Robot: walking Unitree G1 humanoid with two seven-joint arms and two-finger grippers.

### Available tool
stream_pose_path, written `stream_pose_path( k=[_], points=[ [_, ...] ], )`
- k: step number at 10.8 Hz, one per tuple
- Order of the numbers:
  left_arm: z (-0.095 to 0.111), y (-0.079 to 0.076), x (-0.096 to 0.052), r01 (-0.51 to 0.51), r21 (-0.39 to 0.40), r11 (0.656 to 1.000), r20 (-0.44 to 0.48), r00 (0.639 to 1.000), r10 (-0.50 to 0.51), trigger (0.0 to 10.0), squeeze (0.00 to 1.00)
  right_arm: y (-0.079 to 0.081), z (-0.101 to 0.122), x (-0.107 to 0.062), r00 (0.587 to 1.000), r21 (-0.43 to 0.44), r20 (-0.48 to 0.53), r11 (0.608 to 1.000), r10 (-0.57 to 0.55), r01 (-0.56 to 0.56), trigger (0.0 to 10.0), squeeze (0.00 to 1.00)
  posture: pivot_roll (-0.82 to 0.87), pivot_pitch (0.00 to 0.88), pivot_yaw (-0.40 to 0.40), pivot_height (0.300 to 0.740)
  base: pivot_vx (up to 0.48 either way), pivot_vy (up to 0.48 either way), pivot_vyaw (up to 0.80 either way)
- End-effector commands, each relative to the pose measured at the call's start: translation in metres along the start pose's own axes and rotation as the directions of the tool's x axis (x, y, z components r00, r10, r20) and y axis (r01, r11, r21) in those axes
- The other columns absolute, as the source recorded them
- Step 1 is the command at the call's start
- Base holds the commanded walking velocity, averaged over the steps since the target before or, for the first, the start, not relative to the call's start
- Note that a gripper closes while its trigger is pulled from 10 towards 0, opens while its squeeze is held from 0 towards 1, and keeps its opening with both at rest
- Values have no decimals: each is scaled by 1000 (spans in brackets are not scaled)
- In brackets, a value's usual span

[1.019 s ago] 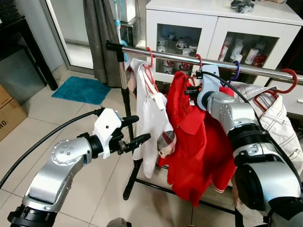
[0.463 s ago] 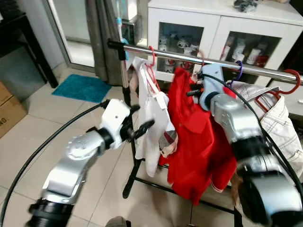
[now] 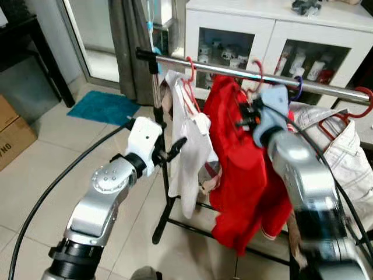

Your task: Hang hanger

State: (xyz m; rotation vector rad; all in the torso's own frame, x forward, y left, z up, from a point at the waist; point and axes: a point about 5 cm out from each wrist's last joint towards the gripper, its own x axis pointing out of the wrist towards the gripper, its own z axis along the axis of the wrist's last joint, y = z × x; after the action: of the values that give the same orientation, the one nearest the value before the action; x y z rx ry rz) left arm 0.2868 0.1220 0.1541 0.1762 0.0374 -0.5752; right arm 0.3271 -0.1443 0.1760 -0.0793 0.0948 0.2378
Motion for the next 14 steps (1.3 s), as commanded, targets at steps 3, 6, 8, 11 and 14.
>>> stream_pose_path(
  k=[3, 6, 8, 11, 14],
  points=[
    [-3, -7, -1, 23, -10, 1000, -4, 1000, -23, 10000, 0, 2, 1, -22, 999, -31, 45, 999, -11, 12, 0, 0, 6, 7, 31, 740, 0, 0, 0],
    [-4, -9, -3, 12, -25, 1000, -8, 1000, -12, 10000, 0, -1, -15, -42, 999, -67, -7, 996, -52, 51, 0, 0, 8, 31, 19, 740, 0, 0, 0],
    [-7, -9, -4, 2, -32, 999, -16, 1000, -3, 10000, 0, -4, -27, -47, 994, -62, -44, 993, -101, 98, 0, 0, 5, 39, 13, 740, -251, 0, 0],
    [-6, -6, -5, -7, -33, 999, -17, 1000, 6, 10000, 0, 2, -33, -53, 993, -47, -62, 994, -97, 94, 0, 0, 2, 42, 17, 740, -257, 0, 0],
    [-5, -4, -3, -7, -29, 1000, -15, 1000, 7, 10000, 0, 2, -32, -52, 992, -43, -61, 993, -109, 106, 0, 0, 3, 38, 18, 740, -251, 0, 0]
  ],
)
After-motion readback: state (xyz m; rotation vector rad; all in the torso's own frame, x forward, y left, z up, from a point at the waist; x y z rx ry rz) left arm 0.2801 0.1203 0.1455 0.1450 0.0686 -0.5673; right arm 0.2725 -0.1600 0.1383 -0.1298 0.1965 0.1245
